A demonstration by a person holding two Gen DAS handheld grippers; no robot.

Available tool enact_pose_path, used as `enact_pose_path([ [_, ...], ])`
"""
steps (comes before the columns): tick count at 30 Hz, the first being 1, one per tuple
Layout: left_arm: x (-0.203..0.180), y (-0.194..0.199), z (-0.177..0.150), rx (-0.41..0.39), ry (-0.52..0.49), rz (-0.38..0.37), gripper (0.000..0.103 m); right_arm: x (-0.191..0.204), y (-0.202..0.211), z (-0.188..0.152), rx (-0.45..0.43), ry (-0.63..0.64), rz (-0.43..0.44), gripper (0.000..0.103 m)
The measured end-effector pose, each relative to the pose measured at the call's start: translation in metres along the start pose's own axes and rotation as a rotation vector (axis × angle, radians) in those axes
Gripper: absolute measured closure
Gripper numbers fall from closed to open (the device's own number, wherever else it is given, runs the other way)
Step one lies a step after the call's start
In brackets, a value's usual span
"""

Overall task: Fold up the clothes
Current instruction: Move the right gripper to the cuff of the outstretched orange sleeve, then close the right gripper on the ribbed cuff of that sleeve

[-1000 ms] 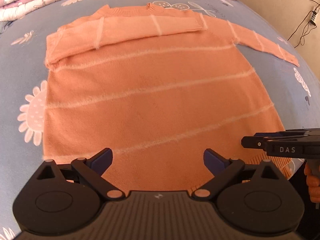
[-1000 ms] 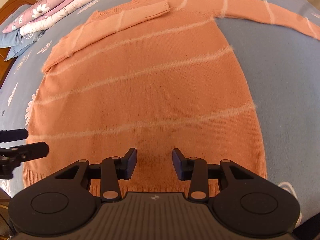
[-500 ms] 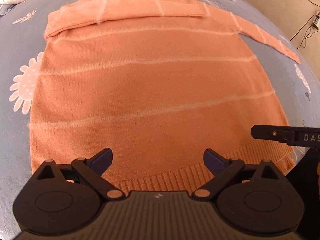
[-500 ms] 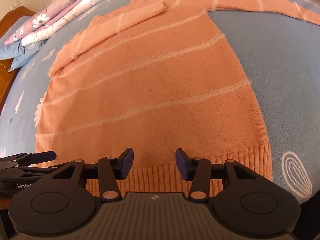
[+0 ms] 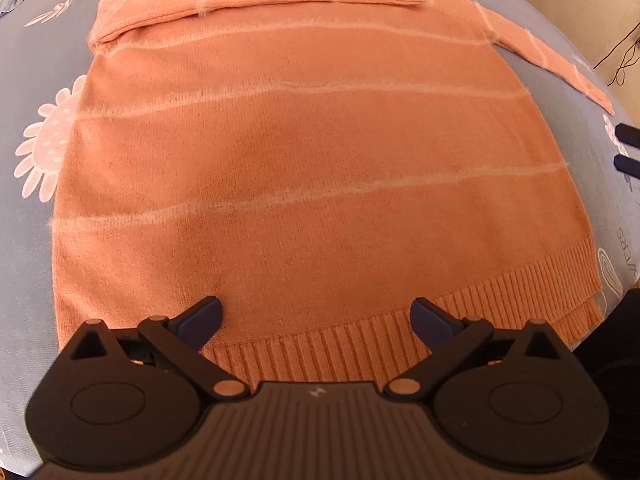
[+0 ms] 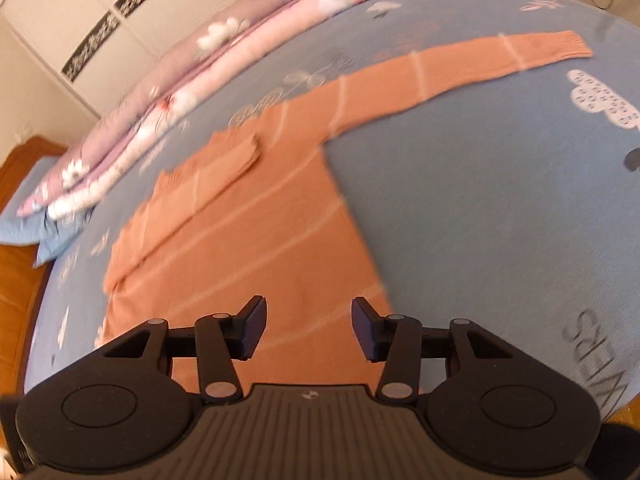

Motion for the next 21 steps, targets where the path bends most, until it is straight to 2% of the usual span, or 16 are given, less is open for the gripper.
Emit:
enact_pose_path([
  [2,-0.004,-0.003,0.001,0.025,-0.042,0.018,0.001,-0.036,0.005,0.03,-0.057,-0.077,0.008,0.048],
  [4,-0.006,-0.006,0.003,0.051,-0.061,0.031,0.001,-0.069,0.008,0.06,-0.114,-0.122,-0.023,0.048],
  [7,-0.004,-0.007,0.008,0.064,-0.008,0.034,0.001,-0.118,0.007,0.101,-0.224,-0.162,-0.061,0.045],
  [10,-0.004,-0.009,0.016,0.091,0.043,0.047,0.001,-0.165,-0.004,0.138,-0.294,-0.255,-0.07,0.042],
  [14,-0.004,-0.013,0.022,0.122,0.076,0.061,0.001,-0.23,-0.034,0.175,-0.295,-0.478,0.008,0.043],
  [17,0.0,-0.012,0.024,0.119,0.114,0.046,0.001,-0.263,-0.059,0.189,-0.298,-0.634,0.063,0.048],
  [19,0.002,-0.011,0.026,0.119,0.139,0.036,0.001,-0.276,-0.072,0.191,-0.296,-0.698,0.04,0.048],
  [21,0.003,-0.012,0.027,0.123,0.16,0.034,0.001,-0.281,-0.082,0.193,-0.297,-0.709,0.033,0.048],
])
Point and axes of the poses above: each gripper's, at about its wrist camera, not at the fingertips, and y roughly against the way its jaws point, x to its left, z to its top, the point moved 2 cm from there along -y, roughly the way its jaws point, and after that the axes turned 7 degrees about -z, right-handed, at the moved point
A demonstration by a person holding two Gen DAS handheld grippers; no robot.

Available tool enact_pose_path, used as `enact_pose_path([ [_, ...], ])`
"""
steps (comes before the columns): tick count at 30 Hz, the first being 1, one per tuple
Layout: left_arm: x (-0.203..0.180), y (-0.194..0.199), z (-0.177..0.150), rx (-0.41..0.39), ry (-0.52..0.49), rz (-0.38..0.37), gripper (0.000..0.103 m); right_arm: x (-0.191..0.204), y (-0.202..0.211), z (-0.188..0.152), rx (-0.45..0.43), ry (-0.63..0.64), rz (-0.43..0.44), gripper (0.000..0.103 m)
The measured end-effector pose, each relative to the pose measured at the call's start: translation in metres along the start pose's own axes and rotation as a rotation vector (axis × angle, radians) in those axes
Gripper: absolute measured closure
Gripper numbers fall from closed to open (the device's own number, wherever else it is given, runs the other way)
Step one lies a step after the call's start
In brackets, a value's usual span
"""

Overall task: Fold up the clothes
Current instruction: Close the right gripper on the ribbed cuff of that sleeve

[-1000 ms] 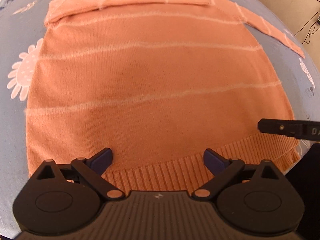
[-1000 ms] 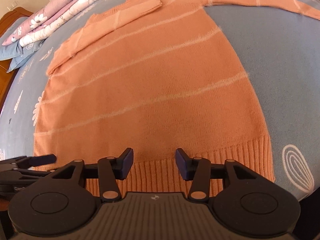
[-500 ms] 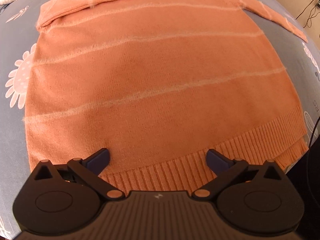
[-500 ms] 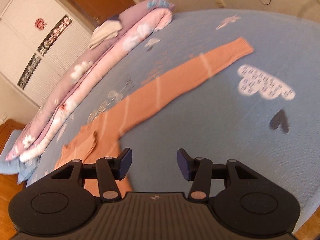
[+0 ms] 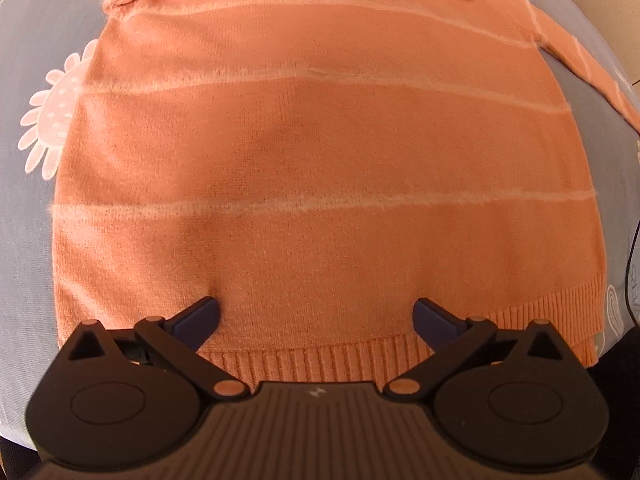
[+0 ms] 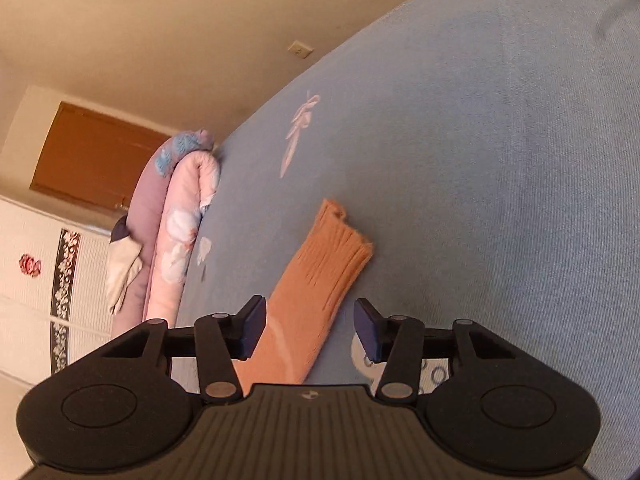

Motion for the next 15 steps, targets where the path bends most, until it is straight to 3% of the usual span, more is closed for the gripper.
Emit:
enact_pose_path([
  [12,-0.004,-0.003,0.003,0.017,0.007,0.01,0.001,0.003,-0.033,0.003,-0.043,0.044,0.007,0.052],
  [14,-0.005,-0.004,0.003,0.014,0.009,0.014,0.001,0.003,-0.035,0.004,-0.047,0.044,0.012,0.056],
  [15,-0.006,-0.004,0.003,0.013,0.007,0.016,0.001,0.002,-0.036,0.004,-0.047,0.047,0.006,0.062],
])
Point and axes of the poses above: each gripper's, at about its wrist camera, not at the fingertips, and y roughly against the way its jaws point, x to its left, z to its top, the point moved 2 cm from there along -y, roughly the way its jaws point, and after that the axes turned 7 degrees about -z, right-handed, at the moved point
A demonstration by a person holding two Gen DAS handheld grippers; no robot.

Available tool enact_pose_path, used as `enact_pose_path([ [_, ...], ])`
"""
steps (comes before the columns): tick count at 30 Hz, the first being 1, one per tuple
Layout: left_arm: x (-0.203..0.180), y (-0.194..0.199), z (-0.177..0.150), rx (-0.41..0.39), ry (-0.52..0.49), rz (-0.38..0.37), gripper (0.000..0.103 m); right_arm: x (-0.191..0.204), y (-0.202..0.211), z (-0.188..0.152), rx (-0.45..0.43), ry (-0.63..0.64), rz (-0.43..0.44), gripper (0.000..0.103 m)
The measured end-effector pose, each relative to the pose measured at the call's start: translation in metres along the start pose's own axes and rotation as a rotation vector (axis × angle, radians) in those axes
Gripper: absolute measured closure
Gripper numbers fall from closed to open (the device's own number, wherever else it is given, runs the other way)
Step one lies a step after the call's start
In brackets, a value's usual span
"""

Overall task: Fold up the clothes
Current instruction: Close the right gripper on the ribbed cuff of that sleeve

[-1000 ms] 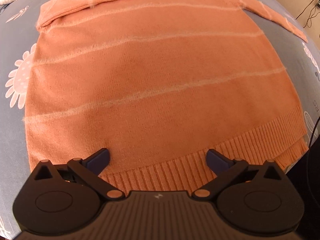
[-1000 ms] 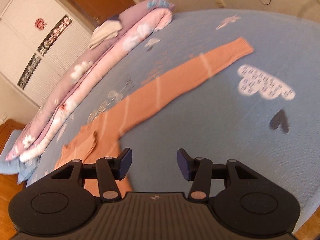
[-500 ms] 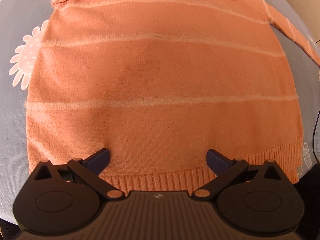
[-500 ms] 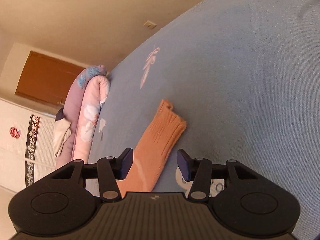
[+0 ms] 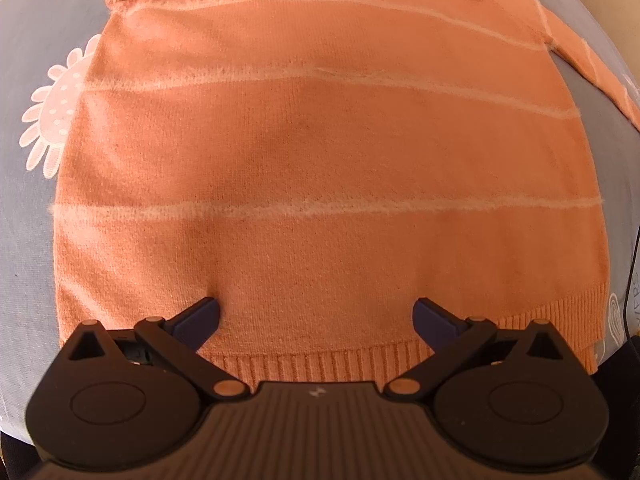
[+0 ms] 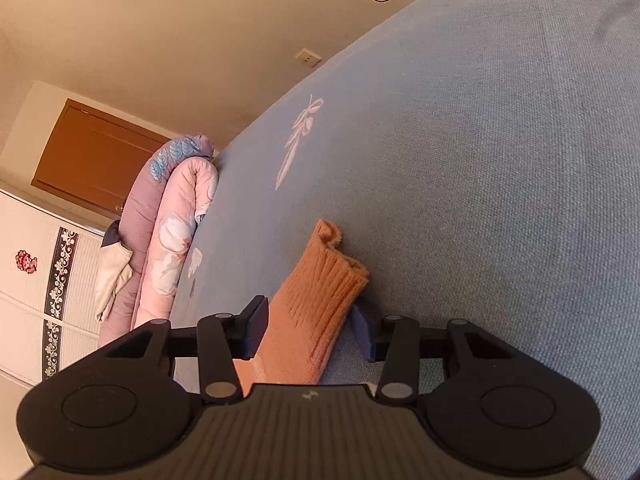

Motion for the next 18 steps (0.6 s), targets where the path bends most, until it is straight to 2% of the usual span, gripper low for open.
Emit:
enact_pose_path([
  [1,-0.001,0.0,0.0,-0.001,-0.002,0.002,0.001,-0.001,-0.001,0.0,0.0,0.004,-0.006,0.073],
  [4,-0.003,-0.001,-0.001,0.0,-0.012,0.003,0.001,-0.012,-0.001,-0.001,-0.008,-0.025,0.011,0.088],
  [6,-0.004,-0.002,-0.001,0.003,-0.015,0.003,0.001,-0.014,0.002,-0.002,-0.014,-0.036,0.013,0.092],
  [11,-0.006,-0.002,-0.001,0.004,-0.004,-0.003,0.001,-0.01,0.008,0.0,-0.003,-0.061,-0.018,0.083],
  [14,-0.007,-0.003,-0.002,-0.004,-0.002,-0.008,0.001,-0.012,0.027,0.008,-0.097,-0.077,-0.068,0.066],
  [15,-0.008,-0.003,-0.003,-0.006,-0.006,-0.006,0.001,-0.017,0.029,0.009,-0.095,-0.096,-0.058,0.062],
  [18,-0.013,-0.006,-0.003,0.001,-0.026,0.009,0.001,-0.031,0.029,0.011,-0.083,-0.149,-0.016,0.062],
])
Point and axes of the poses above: each gripper's, at about its wrist camera, not at the fingertips, and y roughly against the way its jaws point, x to its left, z to its top, the point moved 2 cm from there along -y, roughly the way its jaws point, and after that the axes turned 7 degrees about -z, right-handed, at the moved point
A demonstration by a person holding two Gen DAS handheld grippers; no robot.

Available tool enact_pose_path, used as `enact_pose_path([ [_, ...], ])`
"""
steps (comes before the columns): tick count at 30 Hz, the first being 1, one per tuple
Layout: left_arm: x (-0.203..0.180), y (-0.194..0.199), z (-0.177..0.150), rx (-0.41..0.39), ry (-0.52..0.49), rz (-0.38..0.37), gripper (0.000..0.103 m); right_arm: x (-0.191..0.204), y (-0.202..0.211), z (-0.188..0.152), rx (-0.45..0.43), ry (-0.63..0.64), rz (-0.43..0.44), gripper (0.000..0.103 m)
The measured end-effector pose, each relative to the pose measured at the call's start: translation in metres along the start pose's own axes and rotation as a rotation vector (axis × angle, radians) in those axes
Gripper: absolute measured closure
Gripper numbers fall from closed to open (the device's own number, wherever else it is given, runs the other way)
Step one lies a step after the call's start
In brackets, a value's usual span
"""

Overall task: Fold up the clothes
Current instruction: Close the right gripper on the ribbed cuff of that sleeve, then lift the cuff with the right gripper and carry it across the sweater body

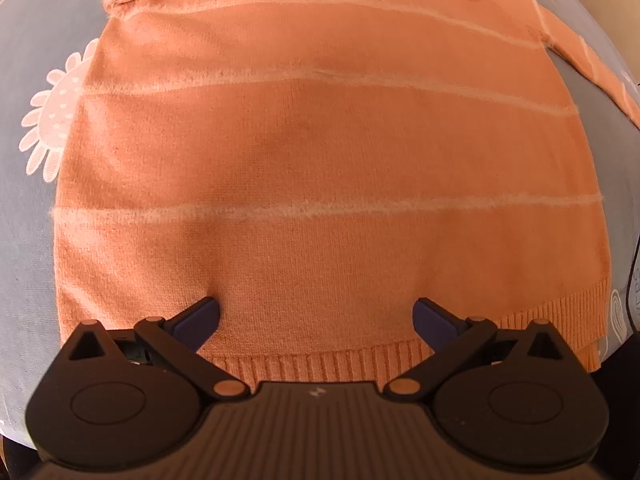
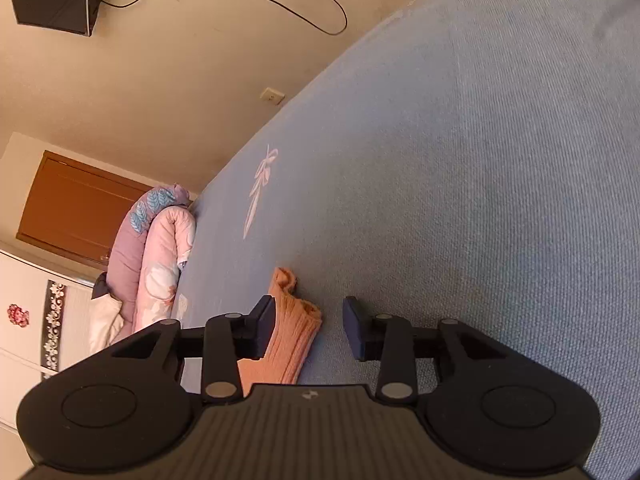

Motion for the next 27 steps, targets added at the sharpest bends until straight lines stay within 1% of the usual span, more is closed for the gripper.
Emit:
enact_pose_path([
  [4,-0.005,-0.002,0.001,0.007,-0.001,0.01,0.001,0.007,-0.016,0.004,0.011,0.027,0.025,0.062],
  [7,-0.008,-0.004,0.002,0.016,0.003,0.015,0.001,0.015,-0.029,0.006,0.044,0.067,0.04,0.061],
  [11,-0.013,-0.007,0.005,0.03,0.003,0.025,0.001,0.022,-0.04,0.014,0.155,0.147,0.069,0.06],
  [12,-0.015,-0.008,0.005,0.032,0.001,0.028,0.001,0.021,-0.042,0.016,0.181,0.152,0.081,0.061],
  [13,-0.016,-0.009,0.005,0.033,0.0,0.03,0.001,0.019,-0.044,0.019,0.194,0.143,0.085,0.068],
  [14,-0.017,-0.009,0.005,0.035,-0.002,0.032,0.001,0.016,-0.045,0.02,0.196,0.126,0.081,0.073],
  [15,-0.019,-0.01,0.006,0.036,-0.002,0.032,0.001,0.012,-0.046,0.021,0.195,0.111,0.077,0.083],
  [16,-0.019,-0.01,0.006,0.036,-0.001,0.031,0.001,0.01,-0.045,0.02,0.186,0.103,0.08,0.087],
  [18,-0.02,-0.01,0.006,0.032,0.003,0.026,0.001,0.007,-0.042,0.018,0.165,0.088,0.087,0.088],
  [21,-0.022,-0.01,0.006,0.026,0.011,0.012,0.001,0.01,-0.036,0.012,0.135,0.089,0.067,0.09],
  [24,-0.022,-0.011,0.006,0.018,0.023,-0.003,0.001,0.025,-0.027,0.01,0.114,0.124,0.046,0.091],
  [27,-0.023,-0.011,0.005,0.003,0.033,-0.018,0.001,0.053,-0.014,0.007,0.115,0.185,0.048,0.091],
])
Point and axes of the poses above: each gripper's, at about its wrist camera, not at the fingertips, and y roughly against the way its jaws point, x to its left, z to its top, the point moved 2 cm from there along -y, roughly the way its jaws point, and after that the axes turned 7 degrees about -z, right-handed, at the moved point
